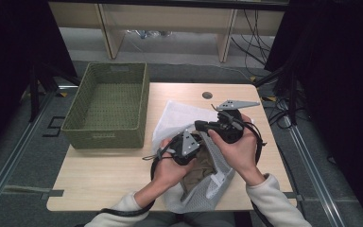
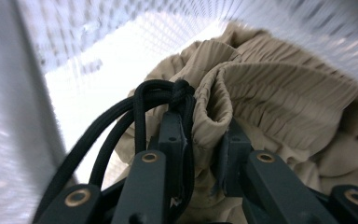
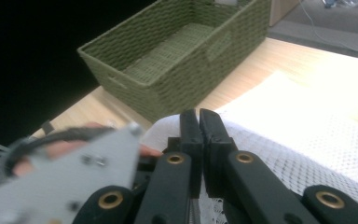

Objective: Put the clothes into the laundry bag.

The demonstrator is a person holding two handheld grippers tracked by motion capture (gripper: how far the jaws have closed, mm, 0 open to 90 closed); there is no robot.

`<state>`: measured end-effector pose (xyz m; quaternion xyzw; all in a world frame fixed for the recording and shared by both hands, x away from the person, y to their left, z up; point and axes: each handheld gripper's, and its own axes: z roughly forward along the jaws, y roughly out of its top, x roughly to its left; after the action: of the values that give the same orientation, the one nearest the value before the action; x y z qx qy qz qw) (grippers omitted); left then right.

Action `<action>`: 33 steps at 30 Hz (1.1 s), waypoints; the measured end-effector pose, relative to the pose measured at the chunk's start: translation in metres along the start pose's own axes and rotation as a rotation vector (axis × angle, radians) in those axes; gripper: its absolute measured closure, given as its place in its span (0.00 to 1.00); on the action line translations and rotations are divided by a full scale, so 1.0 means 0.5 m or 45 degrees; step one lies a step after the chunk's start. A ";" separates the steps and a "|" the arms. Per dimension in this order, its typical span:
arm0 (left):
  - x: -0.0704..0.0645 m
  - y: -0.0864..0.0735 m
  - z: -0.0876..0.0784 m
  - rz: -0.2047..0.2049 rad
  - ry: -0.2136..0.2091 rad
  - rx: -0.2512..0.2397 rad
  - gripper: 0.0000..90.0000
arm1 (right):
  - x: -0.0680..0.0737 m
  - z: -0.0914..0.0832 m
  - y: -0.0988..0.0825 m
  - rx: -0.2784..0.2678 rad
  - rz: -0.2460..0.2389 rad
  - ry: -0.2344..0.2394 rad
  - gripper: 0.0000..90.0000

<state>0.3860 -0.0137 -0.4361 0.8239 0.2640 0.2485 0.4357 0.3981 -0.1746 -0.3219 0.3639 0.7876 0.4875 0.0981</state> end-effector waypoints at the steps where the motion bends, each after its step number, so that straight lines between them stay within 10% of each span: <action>1: -0.001 -0.008 0.022 -0.060 0.011 -0.016 0.84 | -0.006 0.000 -0.001 0.020 0.048 -0.016 1.00; 13: 0.021 -0.030 0.041 -0.037 0.003 0.034 0.80 | -0.034 0.000 -0.027 0.089 0.111 -0.065 1.00; 21: 0.029 -0.038 -0.095 -0.069 -0.160 -0.079 0.51 | -0.017 -0.005 -0.045 0.107 0.110 -0.054 1.00; 29: 0.054 -0.074 -0.137 -0.024 -0.096 -0.016 0.48 | -0.006 -0.011 -0.053 0.129 0.101 -0.065 1.00; 31: 0.059 -0.095 -0.118 0.038 0.058 0.059 0.51 | -0.004 -0.011 -0.058 0.133 0.076 -0.048 1.00; 33: 0.063 -0.101 -0.109 -0.021 0.006 0.068 0.51 | 0.002 -0.012 -0.060 0.138 0.110 -0.054 1.00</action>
<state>0.3636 0.0631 -0.4463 0.8324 0.2783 0.2399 0.4150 0.3800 -0.1859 -0.3440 0.4127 0.7941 0.4401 0.0737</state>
